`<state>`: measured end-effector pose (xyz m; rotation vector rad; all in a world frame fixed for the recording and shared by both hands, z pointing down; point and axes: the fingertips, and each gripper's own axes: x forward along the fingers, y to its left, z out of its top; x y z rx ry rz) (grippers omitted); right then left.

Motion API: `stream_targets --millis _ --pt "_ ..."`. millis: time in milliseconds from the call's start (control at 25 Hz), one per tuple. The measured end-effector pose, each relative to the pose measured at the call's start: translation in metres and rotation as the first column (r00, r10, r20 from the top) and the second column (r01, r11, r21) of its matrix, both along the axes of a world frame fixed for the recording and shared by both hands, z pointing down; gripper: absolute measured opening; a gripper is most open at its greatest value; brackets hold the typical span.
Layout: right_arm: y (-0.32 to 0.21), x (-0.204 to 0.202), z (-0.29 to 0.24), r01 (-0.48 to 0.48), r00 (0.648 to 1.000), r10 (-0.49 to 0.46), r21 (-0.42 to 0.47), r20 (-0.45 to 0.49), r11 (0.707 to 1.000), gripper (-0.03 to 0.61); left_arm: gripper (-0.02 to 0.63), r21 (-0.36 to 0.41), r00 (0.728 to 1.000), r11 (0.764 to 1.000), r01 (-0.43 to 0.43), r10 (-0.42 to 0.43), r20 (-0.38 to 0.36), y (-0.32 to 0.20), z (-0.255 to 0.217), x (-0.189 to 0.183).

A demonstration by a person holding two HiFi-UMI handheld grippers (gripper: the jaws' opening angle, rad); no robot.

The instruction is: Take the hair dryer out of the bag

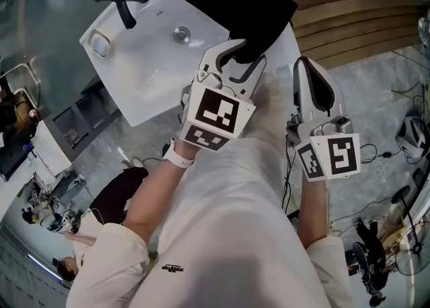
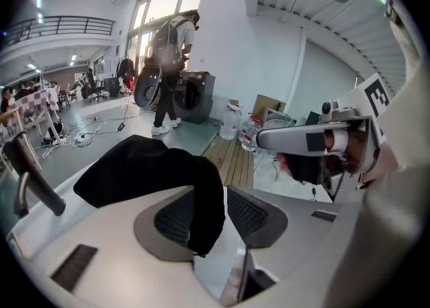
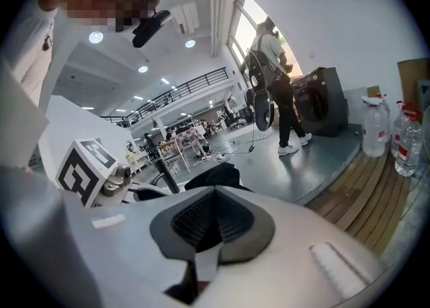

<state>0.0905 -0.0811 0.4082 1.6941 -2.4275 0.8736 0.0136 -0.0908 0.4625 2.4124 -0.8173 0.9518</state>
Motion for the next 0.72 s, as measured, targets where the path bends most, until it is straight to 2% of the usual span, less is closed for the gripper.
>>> stream_targets --millis 120,320,520,720 --pt "0.000 -0.001 0.007 -0.002 1.000 0.002 0.000 0.006 1.000 0.011 0.148 -0.015 1.000 1.000 -0.010 0.010 0.005 0.002 0.010 0.001" --pt "0.007 -0.001 0.017 -0.002 1.000 0.002 -0.008 0.008 1.000 0.012 0.030 -0.027 0.999 0.998 0.048 -0.048 0.004 0.003 0.021 -0.006" --pt "0.008 0.002 0.028 0.016 1.000 -0.016 -0.006 -0.005 1.000 0.011 0.021 -0.013 0.986 0.989 0.144 -0.145 -0.088 -0.008 0.007 -0.006" --pt "0.008 -0.003 0.034 0.073 0.997 -0.073 0.000 -0.036 0.997 0.012 0.020 0.013 0.965 0.976 0.220 -0.215 -0.150 -0.018 -0.014 -0.010"
